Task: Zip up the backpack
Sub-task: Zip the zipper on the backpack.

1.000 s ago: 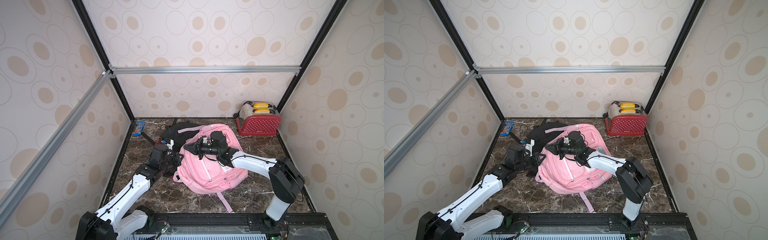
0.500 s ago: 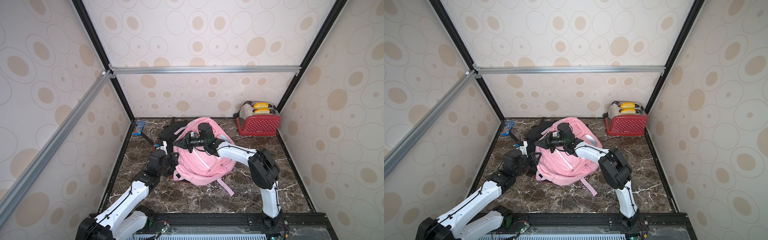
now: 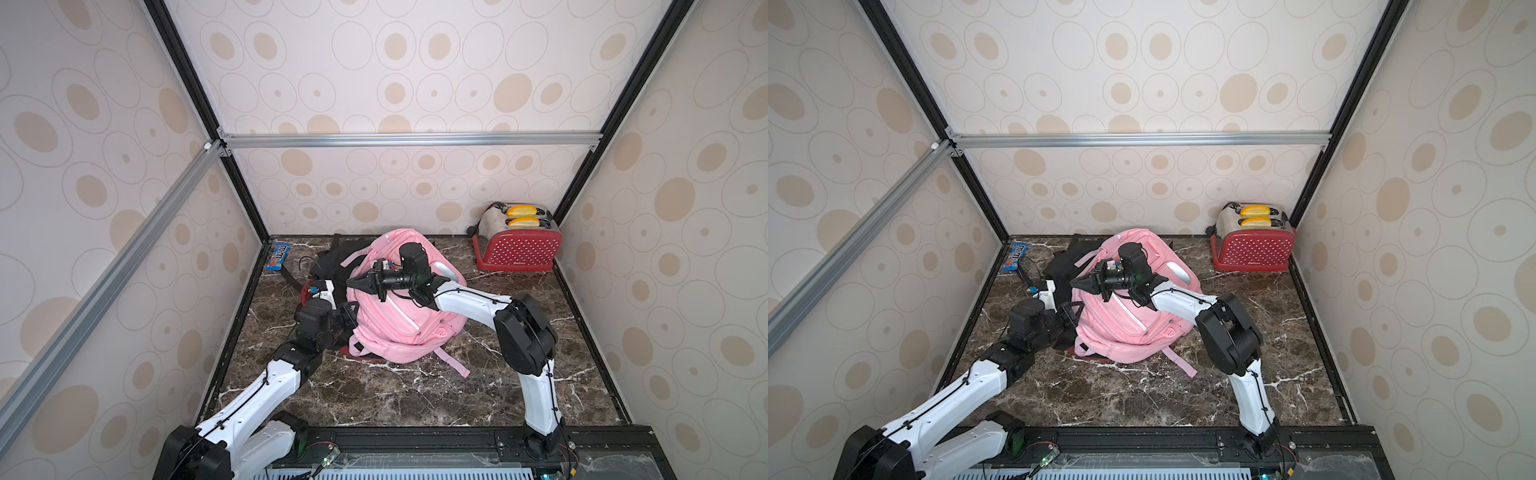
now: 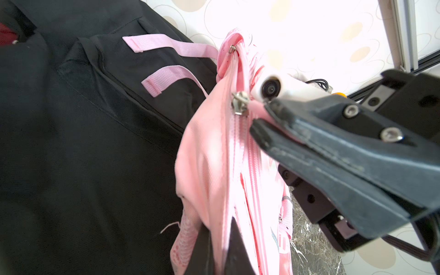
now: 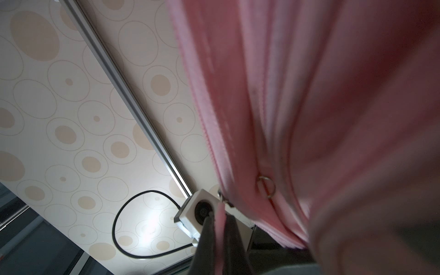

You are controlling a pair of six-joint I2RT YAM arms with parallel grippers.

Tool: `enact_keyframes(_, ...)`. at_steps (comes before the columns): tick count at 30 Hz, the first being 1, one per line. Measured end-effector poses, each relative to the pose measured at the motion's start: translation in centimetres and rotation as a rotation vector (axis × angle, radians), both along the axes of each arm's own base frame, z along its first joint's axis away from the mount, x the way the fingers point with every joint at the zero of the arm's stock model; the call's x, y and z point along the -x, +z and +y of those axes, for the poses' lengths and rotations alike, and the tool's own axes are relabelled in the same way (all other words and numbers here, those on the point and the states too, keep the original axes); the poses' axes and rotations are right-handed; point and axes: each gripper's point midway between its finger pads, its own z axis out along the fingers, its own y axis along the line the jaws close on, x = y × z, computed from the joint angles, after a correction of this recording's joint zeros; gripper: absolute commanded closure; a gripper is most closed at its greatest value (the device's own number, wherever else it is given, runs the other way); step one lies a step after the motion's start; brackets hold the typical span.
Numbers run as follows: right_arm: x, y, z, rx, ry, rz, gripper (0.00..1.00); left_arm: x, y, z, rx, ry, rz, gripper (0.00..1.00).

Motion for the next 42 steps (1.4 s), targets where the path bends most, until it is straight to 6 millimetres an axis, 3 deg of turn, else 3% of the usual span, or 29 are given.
enact_keyframes(16, 0.2, -0.7, -0.1, 0.001, 0.0, 0.018, 1.0, 0.9, -0.6, 0.0, 0.051, -0.006, -0.009, 1.0)
enact_keyframes(35, -1.2, -1.1, -0.9, -0.016, -0.013, 0.037, 1.0, 1.9, -1.1, 0.0, 0.08, -0.019, -0.008, 1.0)
enact_keyframes(42, -1.6, -1.2, -1.0, -0.019, -0.034, 0.028, 1.0, 2.6, -0.8, 0.1, 0.049, -0.03, 0.025, 0.62)
